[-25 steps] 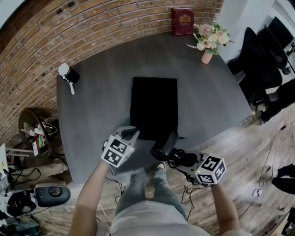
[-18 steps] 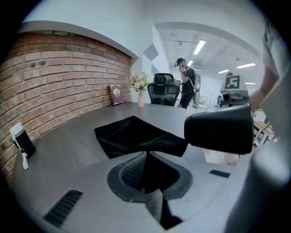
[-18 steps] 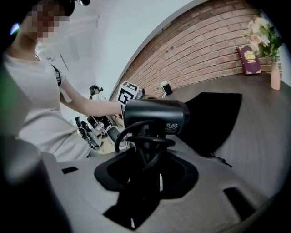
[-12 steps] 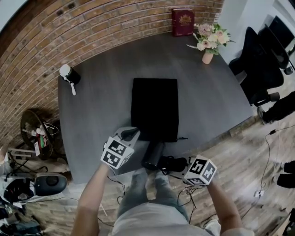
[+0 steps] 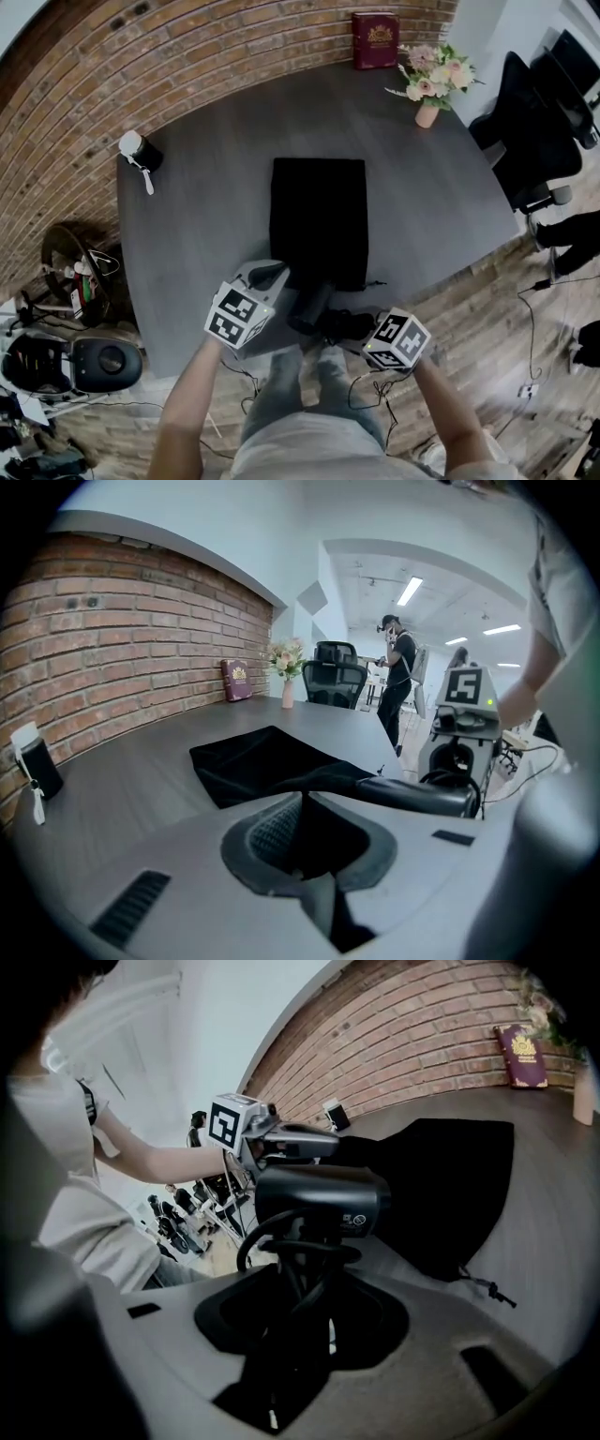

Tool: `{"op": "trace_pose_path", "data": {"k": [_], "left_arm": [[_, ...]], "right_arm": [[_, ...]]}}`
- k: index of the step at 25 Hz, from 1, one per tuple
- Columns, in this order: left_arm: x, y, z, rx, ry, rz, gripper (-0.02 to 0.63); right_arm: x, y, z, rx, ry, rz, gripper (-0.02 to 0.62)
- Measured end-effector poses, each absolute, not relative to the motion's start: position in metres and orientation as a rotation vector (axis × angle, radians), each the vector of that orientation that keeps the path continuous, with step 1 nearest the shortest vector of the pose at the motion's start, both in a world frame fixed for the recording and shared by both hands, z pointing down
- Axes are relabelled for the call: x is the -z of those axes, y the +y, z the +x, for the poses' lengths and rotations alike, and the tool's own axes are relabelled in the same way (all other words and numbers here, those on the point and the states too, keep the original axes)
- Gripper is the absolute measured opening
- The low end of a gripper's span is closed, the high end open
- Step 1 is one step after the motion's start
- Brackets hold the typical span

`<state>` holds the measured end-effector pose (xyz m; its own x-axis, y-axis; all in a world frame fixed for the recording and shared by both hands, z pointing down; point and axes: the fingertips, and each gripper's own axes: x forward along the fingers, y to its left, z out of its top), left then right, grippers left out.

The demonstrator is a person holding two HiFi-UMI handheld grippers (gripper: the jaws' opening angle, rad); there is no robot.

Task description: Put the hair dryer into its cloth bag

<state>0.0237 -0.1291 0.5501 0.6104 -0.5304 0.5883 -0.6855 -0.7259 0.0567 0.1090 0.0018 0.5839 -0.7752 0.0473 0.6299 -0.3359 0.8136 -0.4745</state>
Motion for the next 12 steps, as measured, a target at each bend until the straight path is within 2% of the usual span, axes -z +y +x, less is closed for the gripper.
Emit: {"op": "trace_pose_path", "data": {"k": [12], "left_arm": [[-0.54,-0.133,0.036,-0.711,-0.914,2.607,0.018]], "right_arm": [[-0.586,-0.013,0.094,-0.805,-2.309,0.29,0.158]]}}
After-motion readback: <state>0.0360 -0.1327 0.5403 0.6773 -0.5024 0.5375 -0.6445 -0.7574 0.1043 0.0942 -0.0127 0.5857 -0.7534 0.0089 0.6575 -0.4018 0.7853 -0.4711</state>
